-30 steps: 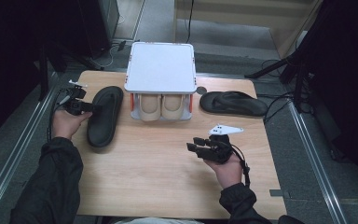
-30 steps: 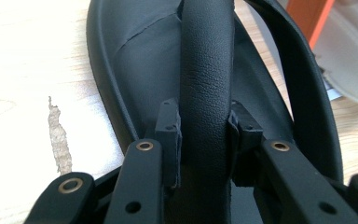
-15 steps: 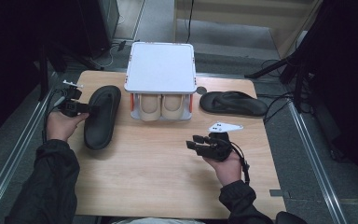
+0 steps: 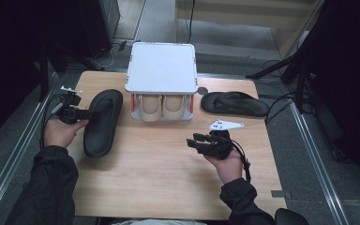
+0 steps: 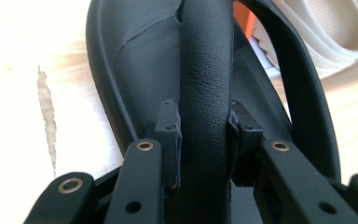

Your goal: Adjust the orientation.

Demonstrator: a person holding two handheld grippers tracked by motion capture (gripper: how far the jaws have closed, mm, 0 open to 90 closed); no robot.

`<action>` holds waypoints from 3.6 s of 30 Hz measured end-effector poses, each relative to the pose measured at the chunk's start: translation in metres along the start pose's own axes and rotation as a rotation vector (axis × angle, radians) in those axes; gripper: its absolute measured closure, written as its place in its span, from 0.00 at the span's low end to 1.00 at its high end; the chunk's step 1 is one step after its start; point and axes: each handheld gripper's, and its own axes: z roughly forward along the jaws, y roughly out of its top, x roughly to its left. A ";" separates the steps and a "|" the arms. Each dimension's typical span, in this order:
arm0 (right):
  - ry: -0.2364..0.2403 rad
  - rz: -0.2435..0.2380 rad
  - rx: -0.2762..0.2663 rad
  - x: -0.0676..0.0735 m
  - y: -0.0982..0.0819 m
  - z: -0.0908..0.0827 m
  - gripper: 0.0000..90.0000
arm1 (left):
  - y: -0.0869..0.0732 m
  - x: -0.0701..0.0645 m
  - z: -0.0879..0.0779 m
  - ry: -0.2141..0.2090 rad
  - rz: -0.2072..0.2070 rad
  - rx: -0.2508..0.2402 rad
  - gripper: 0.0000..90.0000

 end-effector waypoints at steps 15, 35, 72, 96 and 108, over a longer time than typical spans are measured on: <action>-0.030 -0.021 -0.013 -0.011 0.009 0.000 0.66 | -0.037 -0.052 -0.020 -0.058 0.038 -0.012 0.79; -0.046 -0.007 -0.047 -0.027 0.022 -0.001 0.66 | -0.085 -0.125 -0.013 -0.137 0.104 -0.006 0.78; -0.083 0.003 -0.053 -0.038 0.024 -0.012 0.66 | -0.083 -0.145 0.018 -0.202 0.130 0.018 0.55; -0.156 0.046 -0.012 -0.073 0.026 -0.029 1.00 | -0.075 -0.114 0.007 -0.220 0.136 0.031 0.46; -0.213 0.081 -0.007 -0.108 0.031 -0.045 1.00 | -0.076 -0.106 0.003 -0.208 0.133 0.018 0.45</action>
